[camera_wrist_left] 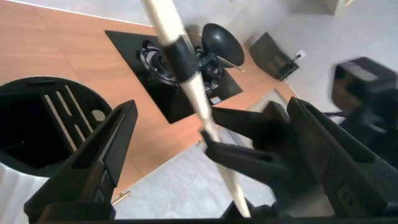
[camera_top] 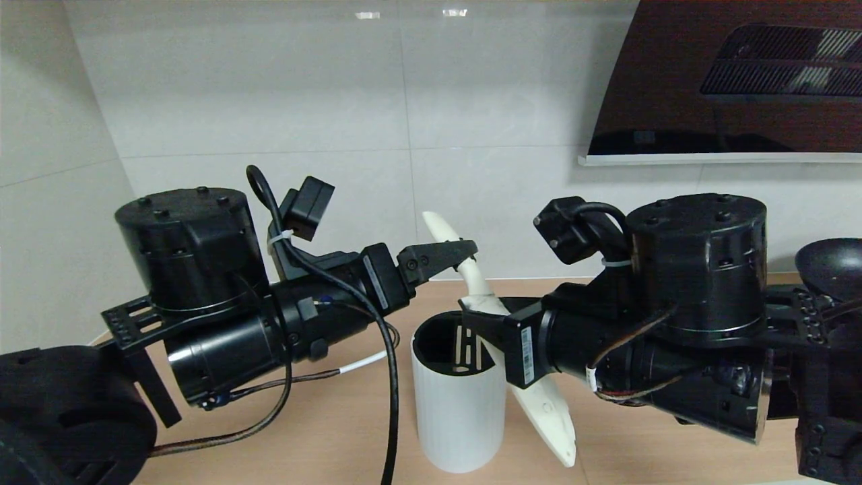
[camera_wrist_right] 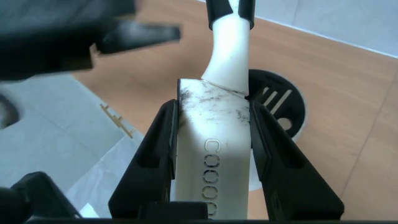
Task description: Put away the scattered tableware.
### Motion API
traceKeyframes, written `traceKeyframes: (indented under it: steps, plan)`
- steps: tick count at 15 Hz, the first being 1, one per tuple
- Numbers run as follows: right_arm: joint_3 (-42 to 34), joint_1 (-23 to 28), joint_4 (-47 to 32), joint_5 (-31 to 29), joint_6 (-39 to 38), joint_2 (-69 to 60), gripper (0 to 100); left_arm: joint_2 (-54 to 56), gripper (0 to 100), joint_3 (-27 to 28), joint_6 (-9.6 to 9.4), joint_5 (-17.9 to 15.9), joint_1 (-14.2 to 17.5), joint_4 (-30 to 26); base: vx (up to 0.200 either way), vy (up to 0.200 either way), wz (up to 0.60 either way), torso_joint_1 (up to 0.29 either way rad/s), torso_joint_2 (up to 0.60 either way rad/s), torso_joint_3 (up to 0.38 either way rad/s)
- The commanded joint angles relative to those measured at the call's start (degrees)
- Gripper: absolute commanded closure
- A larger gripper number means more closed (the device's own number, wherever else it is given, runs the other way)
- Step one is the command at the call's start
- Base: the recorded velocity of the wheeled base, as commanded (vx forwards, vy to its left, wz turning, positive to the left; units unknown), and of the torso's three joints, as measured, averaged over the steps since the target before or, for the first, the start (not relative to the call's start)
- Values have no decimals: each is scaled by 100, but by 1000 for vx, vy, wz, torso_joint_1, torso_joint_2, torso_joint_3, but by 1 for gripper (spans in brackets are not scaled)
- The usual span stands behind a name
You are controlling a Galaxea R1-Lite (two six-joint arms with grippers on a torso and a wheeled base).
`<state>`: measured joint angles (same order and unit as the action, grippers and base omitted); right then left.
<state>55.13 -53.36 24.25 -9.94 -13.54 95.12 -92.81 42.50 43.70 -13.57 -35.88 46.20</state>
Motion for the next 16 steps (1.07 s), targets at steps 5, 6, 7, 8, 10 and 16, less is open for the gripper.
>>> traceKeyframes:
  steps: [5,6,7,8,10,16]
  plan:
    - [-125,-307,1,-17,1,-20,100,-229,0,-22,-11,38,2,161,0,0,0,0,0,0]
    - [-134,-342,1,-17,1,-20,100,-247,0,-31,-11,38,2,179,0,0,0,0,0,0]
    - [-134,-368,1,-17,1,-20,100,-255,0,-31,-11,38,2,179,0,0,0,0,0,0]
    - [-134,-377,1,-17,1,-20,100,-273,0,-31,-11,38,2,179,0,0,0,0,0,0]
    - [-142,-386,1,-17,1,-29,100,-291,0,-40,-11,38,2,205,0,0,0,0,0,0]
    - [-151,-386,1,-17,1,-20,100,-273,100,-48,-20,30,2,214,0,0,0,0,0,0]
